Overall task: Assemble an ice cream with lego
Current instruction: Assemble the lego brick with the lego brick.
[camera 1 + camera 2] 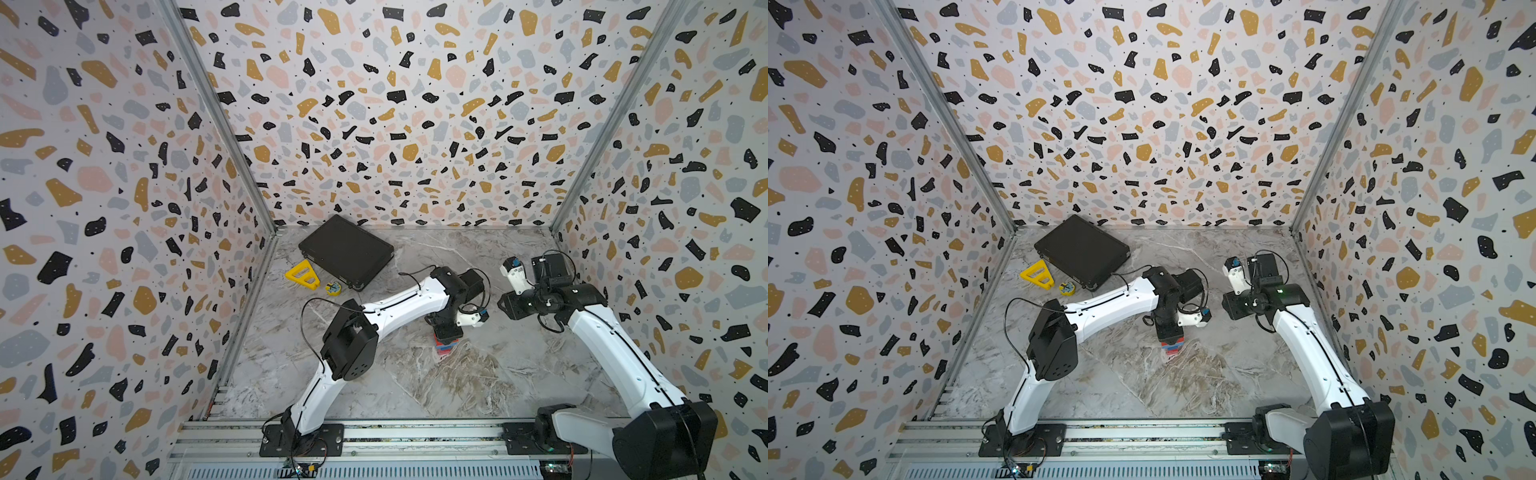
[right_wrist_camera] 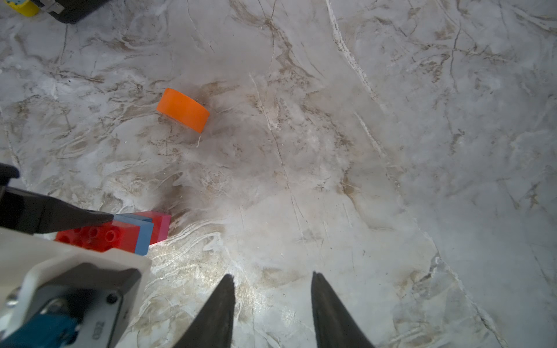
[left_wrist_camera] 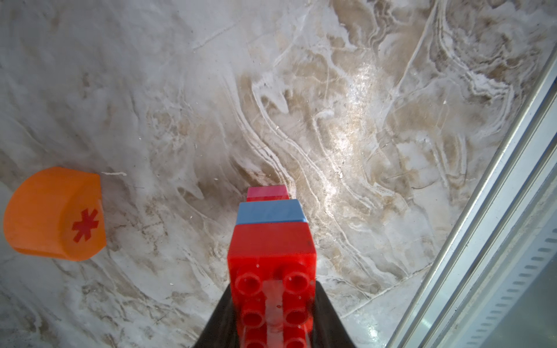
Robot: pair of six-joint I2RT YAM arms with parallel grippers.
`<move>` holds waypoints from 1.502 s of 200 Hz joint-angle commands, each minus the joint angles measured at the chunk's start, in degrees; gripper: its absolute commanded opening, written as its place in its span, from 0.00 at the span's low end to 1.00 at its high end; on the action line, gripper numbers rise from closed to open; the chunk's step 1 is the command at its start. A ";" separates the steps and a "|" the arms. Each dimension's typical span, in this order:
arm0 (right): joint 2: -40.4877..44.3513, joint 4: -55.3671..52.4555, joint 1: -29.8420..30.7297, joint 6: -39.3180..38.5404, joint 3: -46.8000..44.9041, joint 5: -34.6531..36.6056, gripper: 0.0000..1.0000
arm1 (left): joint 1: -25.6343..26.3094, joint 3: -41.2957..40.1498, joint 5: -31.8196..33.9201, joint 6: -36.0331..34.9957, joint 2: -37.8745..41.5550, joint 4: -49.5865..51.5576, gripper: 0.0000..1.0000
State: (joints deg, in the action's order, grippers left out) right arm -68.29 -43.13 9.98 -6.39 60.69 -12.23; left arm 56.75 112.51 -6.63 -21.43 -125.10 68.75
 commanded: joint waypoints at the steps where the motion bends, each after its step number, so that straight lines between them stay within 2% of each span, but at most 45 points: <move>1: 0.44 0.07 -0.22 0.68 -0.25 -0.29 0.45 | 0.80 -7.35 1.55 1.50 -6.76 1.76 0.18; 47: 0.73 0.07 -0.22 0.77 -0.28 -0.48 0.45 | 1.34 -11.11 6.57 3.70 -5.33 -1.20 0.18; 124: 0.92 -0.01 -0.22 0.77 -0.24 -0.43 0.45 | 1.71 -12.23 8.90 4.16 -4.03 -2.48 0.20; 153: 0.97 0.07 -0.22 0.77 -0.28 -0.34 0.45 | 1.73 -9.93 9.50 3.87 -2.49 -1.97 0.28; 167: 0.97 0.07 -0.22 0.68 -0.26 -0.30 0.45 | 1.70 -8.20 9.87 3.76 -1.91 -1.44 0.40; 188: 1.06 0.02 -0.20 0.68 -0.27 -0.16 0.45 | 1.70 -4.77 10.74 3.34 -1.49 -0.02 0.52; 217: 1.32 -0.07 -0.22 0.64 -0.22 0.01 0.46 | 1.70 0.22 11.84 2.80 -1.46 2.59 0.63; 262: 1.32 -0.02 -0.22 0.59 -0.18 0.10 0.46 | 1.72 3.33 12.17 2.35 1.09 3.58 0.71; 300: 1.32 -0.02 -0.22 0.59 -0.14 0.10 0.47 | 1.78 3.17 10.52 2.08 3.93 4.29 0.73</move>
State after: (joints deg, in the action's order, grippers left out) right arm -68.18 -42.92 9.98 -6.22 60.47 -12.21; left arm 58.57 114.56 5.04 -18.70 -124.01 70.57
